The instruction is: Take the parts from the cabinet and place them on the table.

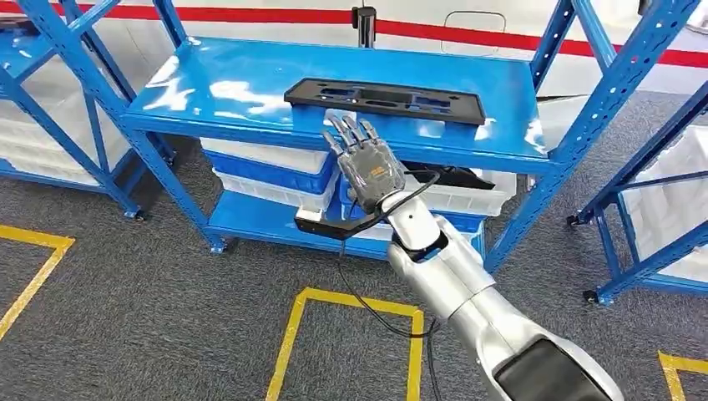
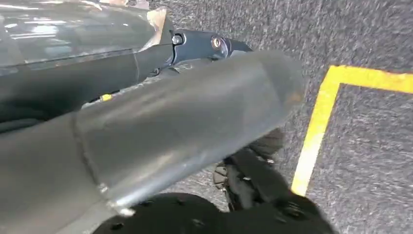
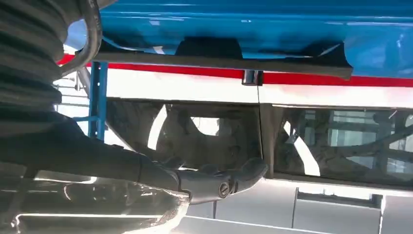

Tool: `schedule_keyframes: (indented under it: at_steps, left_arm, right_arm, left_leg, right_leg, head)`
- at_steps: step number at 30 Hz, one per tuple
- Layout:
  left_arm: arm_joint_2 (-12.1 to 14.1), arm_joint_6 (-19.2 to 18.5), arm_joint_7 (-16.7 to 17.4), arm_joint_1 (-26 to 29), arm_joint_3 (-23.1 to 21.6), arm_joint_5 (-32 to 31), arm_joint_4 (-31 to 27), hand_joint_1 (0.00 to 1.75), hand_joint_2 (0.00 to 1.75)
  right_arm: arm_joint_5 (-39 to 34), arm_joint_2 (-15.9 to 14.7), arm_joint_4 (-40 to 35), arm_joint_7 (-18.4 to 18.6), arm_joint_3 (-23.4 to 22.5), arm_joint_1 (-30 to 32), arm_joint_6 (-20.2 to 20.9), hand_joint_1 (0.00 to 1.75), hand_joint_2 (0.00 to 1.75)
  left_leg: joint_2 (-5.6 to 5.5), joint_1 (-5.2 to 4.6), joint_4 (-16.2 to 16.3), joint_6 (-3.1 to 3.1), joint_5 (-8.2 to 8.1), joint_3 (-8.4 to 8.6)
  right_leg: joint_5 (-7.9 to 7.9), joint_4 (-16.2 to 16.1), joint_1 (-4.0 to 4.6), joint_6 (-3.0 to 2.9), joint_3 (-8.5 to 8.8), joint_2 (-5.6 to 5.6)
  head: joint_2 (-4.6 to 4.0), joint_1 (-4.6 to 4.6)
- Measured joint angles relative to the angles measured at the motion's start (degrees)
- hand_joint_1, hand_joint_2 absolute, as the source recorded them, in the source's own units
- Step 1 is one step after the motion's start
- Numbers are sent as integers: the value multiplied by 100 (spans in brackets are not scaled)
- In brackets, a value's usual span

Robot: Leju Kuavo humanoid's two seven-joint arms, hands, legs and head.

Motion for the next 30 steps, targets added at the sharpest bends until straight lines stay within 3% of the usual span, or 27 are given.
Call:
schedule_keyframes:
  at_steps: [2,3,4,6,8,9,10,11,13,14,15,16,18,19,20,22,24,25,26,28,29,30]
  left_arm:
    - [0,2,0,-8,0,0,0,0,0]
    - [4,9,0,-9,0,0,0,0,0]
    - [4,9,-2,-16,-2,0,0,0,0]
    - [2,18,-2,-25,0,0,0,0,0]
    - [2,17,-2,-16,0,0,0,0,0]
    - [-4,24,-2,-17,0,0,0,0,0]
    - [-18,28,-4,-8,0,0,0,0,0]
    - [-24,33,-4,-12,0,-7,0,0,0]
    - [-22,33,-4,-13,0,-20,0,0,0]
    - [-22,33,-4,-13,0,-26,0,0,0]
    - [-22,33,-2,-10,0,-26,0,0,0]
    - [-24,33,0,3,0,-37,0,0,0]
    - [-28,33,2,9,0,-68,0,0,0]
    - [-31,33,2,9,0,-70,2,0,0]
    - [-33,33,2,0,0,-70,2,0,0]
    - [-33,33,4,-3,0,-77,4,0,0]
    - [-35,35,20,-2,0,-85,2,0,0]
    - [-35,50,22,6,0,-90,2,0,0]
    - [-50,50,22,2,-4,-116,2,0,0]
    - [-57,77,24,3,-2,-120,2,0,0]
    - [-57,79,26,6,-2,-125,2,0,0]
    - [-61,81,31,24,-2,-129,2,0,0]
  right_arm:
    - [0,11,-2,0,0,-9,-2,0,175]
    - [0,13,0,0,0,-12,-2,0,175]
    - [0,11,0,0,0,-26,-7,0,175]
    - [-2,9,2,0,0,-16,-17,0,175]
    - [-11,13,2,9,-2,-16,-35,0,175]
    - [-9,15,-2,50,-9,-20,-50,0,175]
    - [0,9,4,103,-18,-20,-74,0,175]
    - [28,7,11,201,-20,-41,-92,0,175]
    - [90,-24,48,394,-28,-41,-94,0,175]
    - [103,-55,87,494,-48,-21,-94,0,175]
    - [105,-77,111,544,-79,-7,-94,0,175]
    - [107,-96,142,571,-109,-6,-96,0,175]
    - [109,-114,164,595,-140,-21,-98,0,175]
    - [109,-120,175,599,-153,-23,-98,0,175]
    - [109,-129,188,607,-155,-43,-101,0,175]
    - [164,-136,199,700,-160,-51,-105,0,175]
    - [267,-138,205,907,-184,-66,-111,0,175]
    - [336,-138,214,1029,-218,-72,-114,0,175]
    - [389,-144,236,1147,-253,-106,-124,0,175]
    - [468,-149,297,1281,-295,-138,-138,0,175]
    - [507,-155,348,1336,-321,-133,-138,0,175]
    - [520,-160,385,1371,-341,-121,-138,0,175]
  left_leg:
    - [6,-5,-1008,66,631,395]
    - [31,-22,-1371,117,708,563]
    - [46,-83,-1449,148,634,613]
    - [28,-106,-1427,179,601,587]
    - [19,-119,-1441,209,586,594]
    - [9,-70,-1541,243,616,690]
    - [2,-65,-1597,260,611,752]
    - [7,-62,-1615,316,595,788]
    - [-7,-71,-1614,365,540,846]
    - [-31,-74,-1612,374,504,881]
    - [-50,-75,-1612,370,473,920]
    - [-75,-75,-1612,362,431,970]
    - [-100,-76,-1609,326,340,1099]
    - [-104,-76,-1610,305,290,1131]
    - [-109,-135,-1570,261,223,1163]
    - [-117,-108,-1592,209,177,1183]
    - [-101,-81,-1606,136,124,1217]
    - [-81,-56,-1531,104,80,1177]
    - [-49,-55,-1232,69,-49,1040]
    - [-23,-9,-303,7,-368,494]
    - [-21,3,110,-19,-465,209]
    - [-15,16,275,-33,-424,36]
  right_leg:
    - [-80,-5,2,33,113,3]
    - [-111,-19,0,57,146,-2]
    - [-132,-16,75,96,135,0]
    - [-158,-49,38,150,148,-9]
    - [-161,-86,36,169,173,-21]
    - [-200,-106,101,218,154,-41]
    - [-230,33,60,218,149,-42]
    - [-342,343,71,185,-25,-22]
    - [-606,1274,68,136,-583,-18]
    - [-663,1672,69,150,-870,-17]
    - [-587,1750,70,186,-1009,-16]
    - [-405,1549,71,244,-997,-16]
    - [165,527,69,346,-632,-18]
    - [389,43,72,346,-444,-18]
    - [425,-83,103,287,-330,-10]
    - [394,-87,91,180,-340,-11]
    - [379,-128,65,111,-303,1]
    - [375,-159,14,79,-238,3]
    - [333,-163,6,9,-194,-1]
    - [270,-163,9,-38,-137,0]
    - [235,-161,9,-32,-104,0]
    - [198,-161,8,-16,-61,3]
  head:
    - [0,-4]
    - [0,0]
    - [0,-2]
    - [0,-2]
    - [0,-7]
    - [0,-5]
    - [0,13]
    - [2,15]
    - [0,24]
    - [0,24]
    - [0,33]
    - [0,28]
    - [0,28]
    - [0,35]
    - [0,37]
    - [0,24]
    - [2,33]
    - [0,35]
    - [0,-9]
    - [0,-7]
    - [0,-13]
    - [0,-13]
